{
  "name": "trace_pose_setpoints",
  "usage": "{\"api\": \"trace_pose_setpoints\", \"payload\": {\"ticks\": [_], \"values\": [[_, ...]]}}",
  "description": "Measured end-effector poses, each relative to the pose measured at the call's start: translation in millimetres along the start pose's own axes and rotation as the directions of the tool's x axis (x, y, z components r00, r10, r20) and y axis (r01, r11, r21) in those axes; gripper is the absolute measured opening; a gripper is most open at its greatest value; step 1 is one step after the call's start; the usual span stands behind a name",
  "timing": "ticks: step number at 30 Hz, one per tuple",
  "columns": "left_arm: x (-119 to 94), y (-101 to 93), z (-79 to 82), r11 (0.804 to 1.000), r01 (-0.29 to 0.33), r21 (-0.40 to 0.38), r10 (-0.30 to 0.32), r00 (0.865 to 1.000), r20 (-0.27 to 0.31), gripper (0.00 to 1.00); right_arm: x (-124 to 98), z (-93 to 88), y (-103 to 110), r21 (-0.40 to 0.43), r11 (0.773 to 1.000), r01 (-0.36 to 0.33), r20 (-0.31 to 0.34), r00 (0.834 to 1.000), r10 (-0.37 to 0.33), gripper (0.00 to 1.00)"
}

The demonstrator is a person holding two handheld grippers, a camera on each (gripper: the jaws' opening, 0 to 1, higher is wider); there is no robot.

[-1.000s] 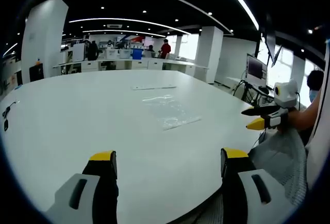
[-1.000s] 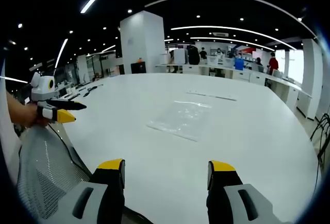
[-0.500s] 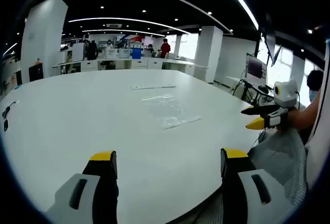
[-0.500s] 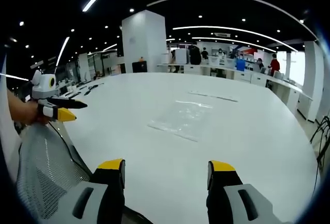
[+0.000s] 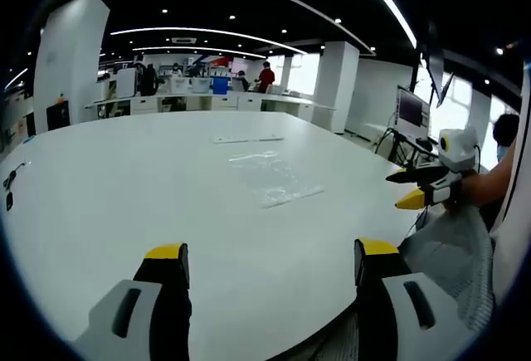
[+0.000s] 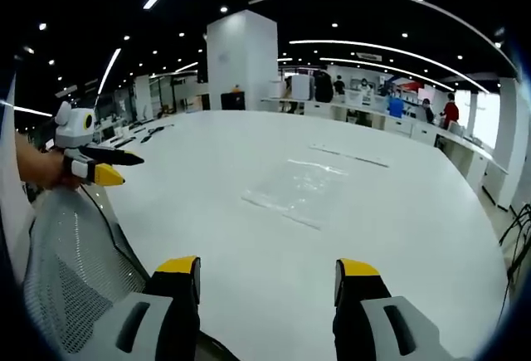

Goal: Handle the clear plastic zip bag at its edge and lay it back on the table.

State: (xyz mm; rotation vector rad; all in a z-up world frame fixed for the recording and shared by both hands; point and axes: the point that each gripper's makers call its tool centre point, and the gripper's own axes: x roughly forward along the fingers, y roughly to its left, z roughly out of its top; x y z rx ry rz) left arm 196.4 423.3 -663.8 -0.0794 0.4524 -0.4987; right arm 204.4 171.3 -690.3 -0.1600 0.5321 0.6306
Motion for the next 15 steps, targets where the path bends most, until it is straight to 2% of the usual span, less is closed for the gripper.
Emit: {"api": "trace_pose_setpoints", "payload": {"ticks": [7,15], "values": [[0,0.8,0.1,1.0,-0.002,0.001,0.002,1.0,0.004,0.8,4,4.0,-6,-0.022,1.0,-0.002,-0.006,1.0,0.002,0.64],[0,4.2,-1.0,1.0,-0.004,0.011,0.004,1.0,0.006,0.8,16,13.8,-18,-0.086,0.996,0.001,-0.026,1.0,-0.003,0.63]]}}
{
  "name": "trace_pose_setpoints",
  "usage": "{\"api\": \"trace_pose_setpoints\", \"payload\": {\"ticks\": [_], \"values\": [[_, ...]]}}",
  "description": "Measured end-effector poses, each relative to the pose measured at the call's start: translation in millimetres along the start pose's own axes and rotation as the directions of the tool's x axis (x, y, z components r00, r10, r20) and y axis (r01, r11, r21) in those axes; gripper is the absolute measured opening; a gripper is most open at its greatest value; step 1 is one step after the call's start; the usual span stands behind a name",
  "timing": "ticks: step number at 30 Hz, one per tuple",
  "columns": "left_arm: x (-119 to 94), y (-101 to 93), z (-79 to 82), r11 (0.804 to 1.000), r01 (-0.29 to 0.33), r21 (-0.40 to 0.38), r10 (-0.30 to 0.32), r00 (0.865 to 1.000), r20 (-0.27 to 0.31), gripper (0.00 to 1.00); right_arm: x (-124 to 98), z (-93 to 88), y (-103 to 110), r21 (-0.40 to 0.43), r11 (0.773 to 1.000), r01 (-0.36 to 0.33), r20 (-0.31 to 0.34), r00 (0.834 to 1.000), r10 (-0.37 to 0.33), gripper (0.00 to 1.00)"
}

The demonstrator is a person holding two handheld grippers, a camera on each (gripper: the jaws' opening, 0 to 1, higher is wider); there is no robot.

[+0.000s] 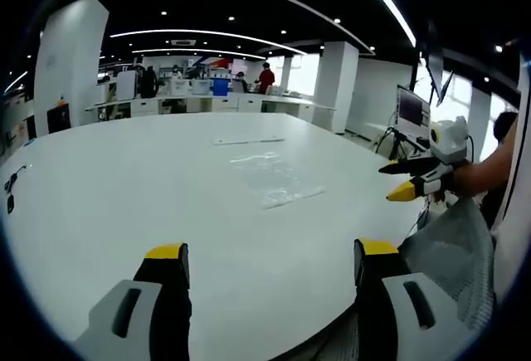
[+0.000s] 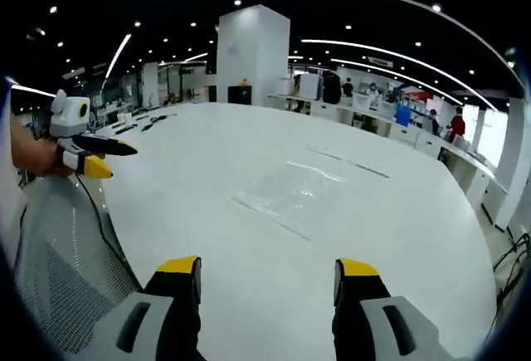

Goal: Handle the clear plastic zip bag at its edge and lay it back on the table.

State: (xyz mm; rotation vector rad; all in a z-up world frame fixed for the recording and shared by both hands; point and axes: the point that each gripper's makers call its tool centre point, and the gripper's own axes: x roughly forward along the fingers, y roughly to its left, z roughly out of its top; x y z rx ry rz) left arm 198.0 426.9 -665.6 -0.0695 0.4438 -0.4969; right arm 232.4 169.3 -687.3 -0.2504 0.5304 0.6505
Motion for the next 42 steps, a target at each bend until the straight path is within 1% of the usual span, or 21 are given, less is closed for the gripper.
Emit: {"api": "trace_pose_setpoints", "payload": {"ticks": [1,4,7,9,11,13,15,18,29,35,36,42], "values": [[0,0.2,0.3,1.0,0.0,0.0,0.0,1.0,0.001,0.8,2,0.9,-2,-0.001,1.0,-0.001,-0.002,1.0,0.001,0.63],[0,0.7,0.3,1.0,-0.002,0.0,0.002,1.0,0.003,0.8,9,5.3,-9,-0.045,0.999,0.003,-0.012,1.0,-0.004,0.61],[0,-0.2,1.4,1.0,-0.003,0.002,0.003,1.0,0.003,0.8,14,5.6,-12,-0.086,0.996,-0.003,-0.026,1.0,0.001,0.56],[0,-0.7,2.5,1.0,-0.004,0.001,0.004,1.0,0.004,0.8,19,5.7,-15,-0.093,0.996,-0.003,-0.035,0.999,0.0,0.55],[0,-0.8,3.0,1.0,-0.006,0.0,0.006,1.0,0.004,0.8,22,5.3,-18,-0.135,0.991,-0.014,-0.052,0.999,0.006,0.54],[-1,-1.5,3.4,1.0,-0.007,0.001,0.007,1.0,0.002,0.8,27,6.0,-21,-0.146,0.989,-0.012,-0.059,0.998,0.004,0.54],[-1,-0.7,3.3,1.0,-0.008,0.001,0.008,1.0,0.001,0.8,31,7.5,-24,-0.16,0.987,-0.013,-0.066,0.998,0.003,0.54],[-1,0.5,3.3,1.0,-0.011,0.0,0.011,1.0,0.0,0.8,38,8.8,-26,-0.204,0.979,-0.023,-0.082,0.997,0.006,0.53],[-2,2.0,3.3,1.0,-0.022,-0.003,0.022,1.0,-0.003,0.8,64,10.7,-33,-0.269,0.961,-0.056,-0.124,0.992,0.023,0.54],[-1,1.0,2.6,1.0,-0.025,-0.001,0.025,1.0,-0.009,0.8,74,11.4,-35,-0.318,0.945,-0.077,-0.145,0.989,0.032,0.55],[-1,0.7,2.1,1.0,-0.025,0.0,0.025,1.0,-0.012,0.8,77,11.4,-36,-0.334,0.939,-0.082,-0.15,0.988,0.032,0.55],[-1,2.8,0.2,1.0,-0.027,0.0,0.027,1.0,-0.016,0.8,88,10.4,-40,-0.372,0.923,-0.1,-0.166,0.985,0.04,0.55]]}}
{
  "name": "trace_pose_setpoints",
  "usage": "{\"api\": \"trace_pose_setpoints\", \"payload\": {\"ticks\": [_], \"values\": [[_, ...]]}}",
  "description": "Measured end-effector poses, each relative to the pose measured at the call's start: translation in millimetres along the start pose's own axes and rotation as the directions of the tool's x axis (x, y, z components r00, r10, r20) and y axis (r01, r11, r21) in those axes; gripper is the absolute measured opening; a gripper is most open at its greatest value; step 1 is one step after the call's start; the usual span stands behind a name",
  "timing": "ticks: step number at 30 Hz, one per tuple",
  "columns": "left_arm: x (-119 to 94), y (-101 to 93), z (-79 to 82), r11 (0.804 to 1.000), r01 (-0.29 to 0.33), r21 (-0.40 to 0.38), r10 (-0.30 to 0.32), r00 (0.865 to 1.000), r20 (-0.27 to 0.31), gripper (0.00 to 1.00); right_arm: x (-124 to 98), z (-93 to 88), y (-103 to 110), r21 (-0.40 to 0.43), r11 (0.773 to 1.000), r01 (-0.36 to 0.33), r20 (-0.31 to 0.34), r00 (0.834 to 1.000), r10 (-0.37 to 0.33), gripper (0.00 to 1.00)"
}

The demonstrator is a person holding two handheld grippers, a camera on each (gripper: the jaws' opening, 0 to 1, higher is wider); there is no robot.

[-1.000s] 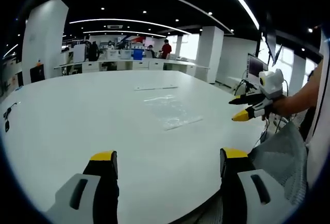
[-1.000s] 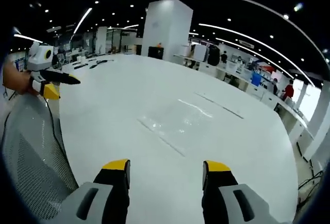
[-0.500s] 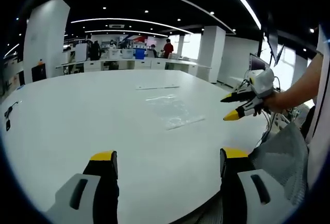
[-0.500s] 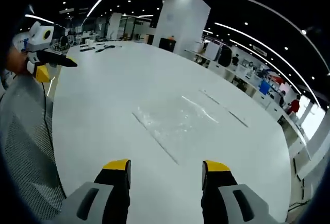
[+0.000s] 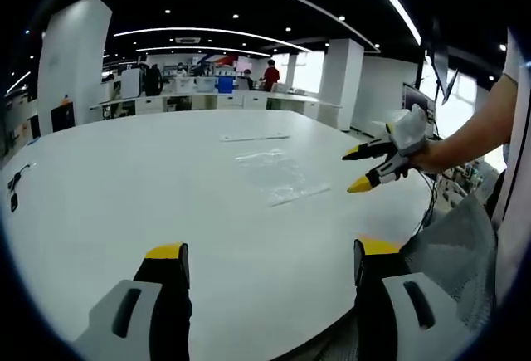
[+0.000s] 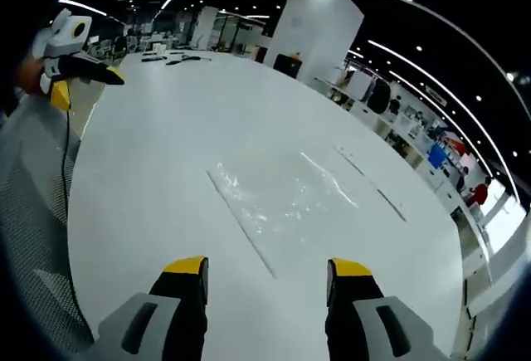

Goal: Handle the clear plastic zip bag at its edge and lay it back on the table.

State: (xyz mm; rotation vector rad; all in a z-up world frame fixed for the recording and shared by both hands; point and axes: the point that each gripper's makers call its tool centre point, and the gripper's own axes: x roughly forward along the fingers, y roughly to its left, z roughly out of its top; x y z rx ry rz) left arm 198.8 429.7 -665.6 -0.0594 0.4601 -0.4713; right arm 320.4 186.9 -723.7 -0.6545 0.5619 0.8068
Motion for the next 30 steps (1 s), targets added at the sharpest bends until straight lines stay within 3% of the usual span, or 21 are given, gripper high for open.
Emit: {"api": "trace_pose_setpoints", "payload": {"ticks": [7,18,22,30], "values": [[1,1.2,-1.1,1.0,-0.004,0.0,0.004,1.0,-0.002,0.8,11,-3.8,-5,-0.071,0.997,-0.023,-0.035,0.999,0.02,0.51],[2,4.3,-4.0,1.0,-0.005,0.0,0.005,1.0,-0.007,0.8,24,-9.1,-4,-0.182,0.979,-0.086,-0.079,0.994,0.073,0.3],[2,3.8,-3.3,1.0,-0.004,0.004,0.004,1.0,-0.005,0.79,31,-13.1,-7,-0.218,0.97,-0.106,-0.101,0.991,0.086,0.26],[3,3.3,-2.7,1.0,0.008,0.01,-0.008,1.0,0.003,0.8,38,-17.2,-8,-0.243,0.959,-0.144,-0.128,0.985,0.116,0.19]]}}
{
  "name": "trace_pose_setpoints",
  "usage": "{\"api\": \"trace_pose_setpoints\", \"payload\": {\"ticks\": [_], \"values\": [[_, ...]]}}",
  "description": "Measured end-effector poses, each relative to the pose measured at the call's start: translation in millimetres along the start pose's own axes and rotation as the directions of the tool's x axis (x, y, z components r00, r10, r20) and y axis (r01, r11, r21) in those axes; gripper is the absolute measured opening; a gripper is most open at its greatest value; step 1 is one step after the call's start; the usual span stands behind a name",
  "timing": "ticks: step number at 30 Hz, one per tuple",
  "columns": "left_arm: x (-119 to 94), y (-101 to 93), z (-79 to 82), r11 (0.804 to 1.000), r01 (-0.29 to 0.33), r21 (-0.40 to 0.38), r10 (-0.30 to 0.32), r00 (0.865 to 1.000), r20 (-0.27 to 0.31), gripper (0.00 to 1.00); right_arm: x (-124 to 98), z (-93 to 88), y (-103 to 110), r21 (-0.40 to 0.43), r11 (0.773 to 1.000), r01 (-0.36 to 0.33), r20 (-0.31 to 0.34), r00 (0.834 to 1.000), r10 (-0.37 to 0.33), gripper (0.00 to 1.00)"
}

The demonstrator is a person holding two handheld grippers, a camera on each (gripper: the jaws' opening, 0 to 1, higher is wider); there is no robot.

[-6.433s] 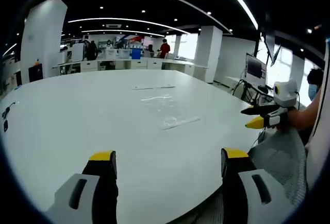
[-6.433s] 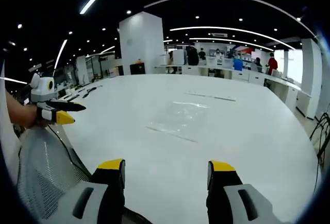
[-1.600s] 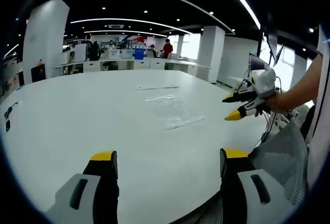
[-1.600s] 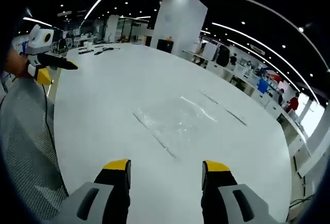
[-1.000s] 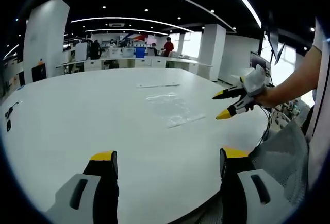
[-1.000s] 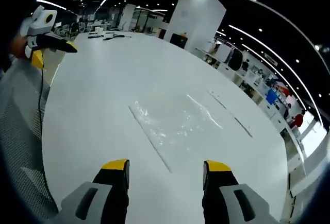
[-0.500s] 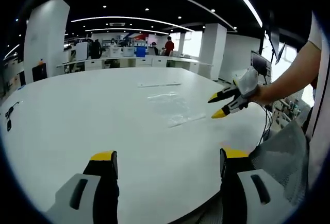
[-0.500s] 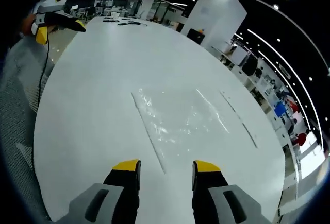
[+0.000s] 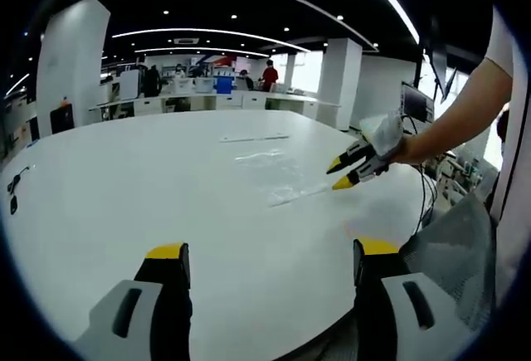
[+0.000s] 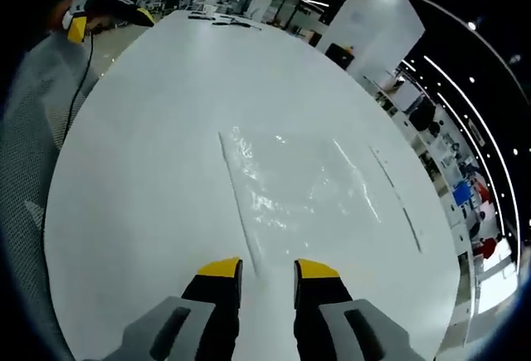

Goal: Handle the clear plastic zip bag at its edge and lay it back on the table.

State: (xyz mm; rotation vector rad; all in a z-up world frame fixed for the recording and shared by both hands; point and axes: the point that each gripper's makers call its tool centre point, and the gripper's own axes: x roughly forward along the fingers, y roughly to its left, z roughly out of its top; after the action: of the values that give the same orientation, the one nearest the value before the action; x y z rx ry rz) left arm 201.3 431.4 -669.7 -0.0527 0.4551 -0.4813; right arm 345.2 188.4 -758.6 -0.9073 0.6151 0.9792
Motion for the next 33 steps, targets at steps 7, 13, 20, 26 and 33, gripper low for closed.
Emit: {"api": "trace_pose_setpoints", "payload": {"ticks": [7,13,20,26,33], "values": [[0,-1.8,0.5,1.0,-0.002,-0.008,0.001,1.0,-0.007,0.8,4,-2.3,0,-0.019,1.0,-0.024,-0.011,1.0,0.024,0.15],[0,-0.1,-1.3,1.0,-0.003,-0.01,0.003,1.0,-0.01,0.8,8,-2.2,4,0.0,0.998,-0.061,-0.007,0.998,0.061,0.06],[0,-0.2,-1.4,1.0,-0.007,-0.011,0.007,1.0,-0.013,0.8,13,-3.8,8,0.009,0.996,-0.092,-0.021,0.996,0.092,0.07],[0,-0.1,-2.1,1.0,-0.007,-0.011,0.007,1.0,-0.017,0.8,15,-4.7,4,0.029,0.995,-0.099,-0.025,0.995,0.1,0.07],[0,0.9,-1.7,1.0,-0.01,-0.015,0.01,1.0,-0.015,0.8,18,-4.9,4,0.085,0.987,-0.139,-0.009,0.99,0.14,0.04]]}}
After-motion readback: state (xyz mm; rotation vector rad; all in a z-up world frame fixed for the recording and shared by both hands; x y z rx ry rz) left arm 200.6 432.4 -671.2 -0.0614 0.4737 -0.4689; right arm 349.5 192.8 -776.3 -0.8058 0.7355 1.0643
